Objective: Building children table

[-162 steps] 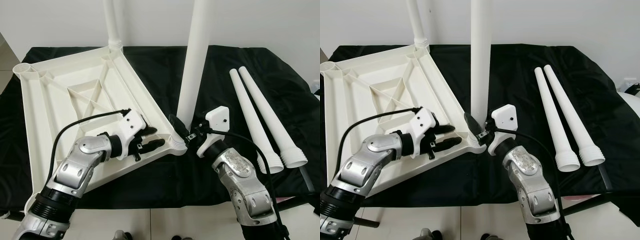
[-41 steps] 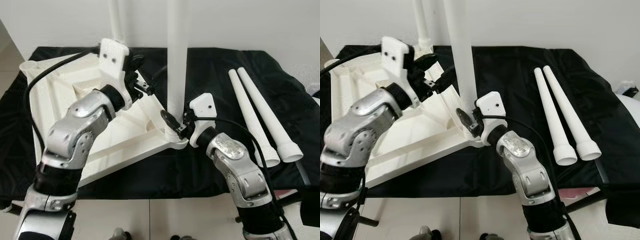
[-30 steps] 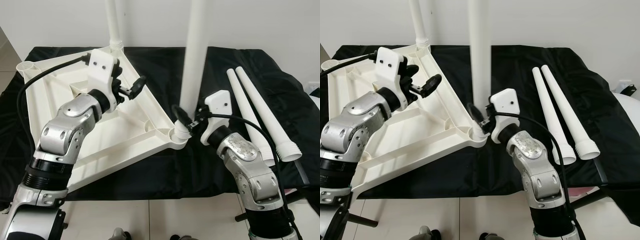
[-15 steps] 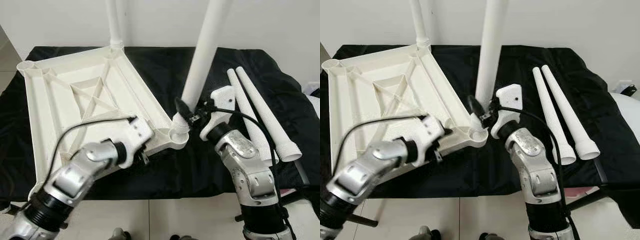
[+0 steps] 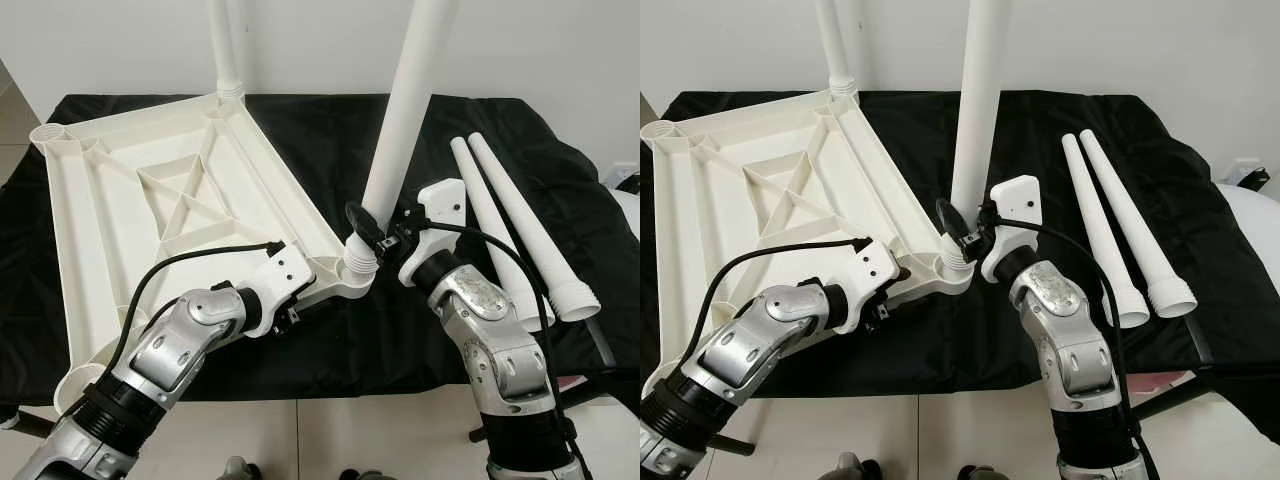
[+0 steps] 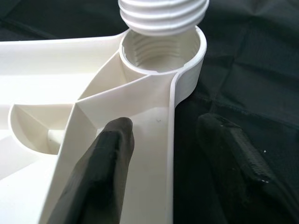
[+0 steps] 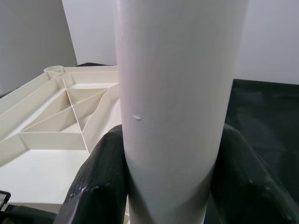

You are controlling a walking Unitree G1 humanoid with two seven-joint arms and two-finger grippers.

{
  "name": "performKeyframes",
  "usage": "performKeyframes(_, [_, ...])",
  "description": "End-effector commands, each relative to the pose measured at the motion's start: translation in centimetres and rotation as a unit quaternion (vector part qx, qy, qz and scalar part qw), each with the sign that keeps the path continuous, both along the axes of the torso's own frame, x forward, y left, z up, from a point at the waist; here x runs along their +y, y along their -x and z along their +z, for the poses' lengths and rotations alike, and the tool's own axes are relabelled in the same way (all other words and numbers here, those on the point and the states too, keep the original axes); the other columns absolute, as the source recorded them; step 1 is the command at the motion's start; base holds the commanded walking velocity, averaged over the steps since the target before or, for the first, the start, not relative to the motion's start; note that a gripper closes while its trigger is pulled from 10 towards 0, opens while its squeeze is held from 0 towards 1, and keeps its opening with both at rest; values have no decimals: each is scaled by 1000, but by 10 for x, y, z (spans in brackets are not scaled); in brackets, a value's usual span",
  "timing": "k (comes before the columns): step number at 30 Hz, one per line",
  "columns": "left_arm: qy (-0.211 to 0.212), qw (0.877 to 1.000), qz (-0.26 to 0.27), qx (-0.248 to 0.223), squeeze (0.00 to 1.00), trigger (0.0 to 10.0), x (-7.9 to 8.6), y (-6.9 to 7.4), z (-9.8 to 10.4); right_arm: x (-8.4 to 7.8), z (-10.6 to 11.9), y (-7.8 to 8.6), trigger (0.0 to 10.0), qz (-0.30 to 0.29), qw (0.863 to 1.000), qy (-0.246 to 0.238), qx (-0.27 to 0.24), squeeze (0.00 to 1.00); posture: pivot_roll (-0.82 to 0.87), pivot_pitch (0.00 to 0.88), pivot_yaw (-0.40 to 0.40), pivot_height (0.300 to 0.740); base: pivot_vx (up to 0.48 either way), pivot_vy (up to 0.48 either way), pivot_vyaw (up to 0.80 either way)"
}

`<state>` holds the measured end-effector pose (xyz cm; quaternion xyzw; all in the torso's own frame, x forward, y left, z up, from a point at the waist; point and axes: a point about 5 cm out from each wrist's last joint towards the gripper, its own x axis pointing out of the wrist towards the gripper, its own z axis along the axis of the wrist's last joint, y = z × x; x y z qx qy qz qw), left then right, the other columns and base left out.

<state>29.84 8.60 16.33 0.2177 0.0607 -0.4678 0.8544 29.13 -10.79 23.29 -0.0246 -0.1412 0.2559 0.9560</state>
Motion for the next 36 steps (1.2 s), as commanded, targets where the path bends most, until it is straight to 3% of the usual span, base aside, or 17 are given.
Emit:
performKeyframes(1, [-17,1000,7,13,0,0,6,0,-10,0,0,2,10000,3,1000,-2,-5,0,2,167,-14,740,0,0,0])
performKeyframes(6, [-51,998,-24,14,0,0,8,7,-18,-1,0,1,10000,2,1000,-2,-5,0,1,166,-15,740,0,0,0])
performKeyframes(14, [-65,996,-50,25,0,0,16,13,-23,-1,-2,1,10000,3,1000,0,-3,0,4,164,-18,740,0,0,0])
performKeyframes(36, [-59,997,-39,-10,0,0,28,2,-7,21,-8,7,10000,56,998,11,-5,0,11,147,-14,740,0,0,0])
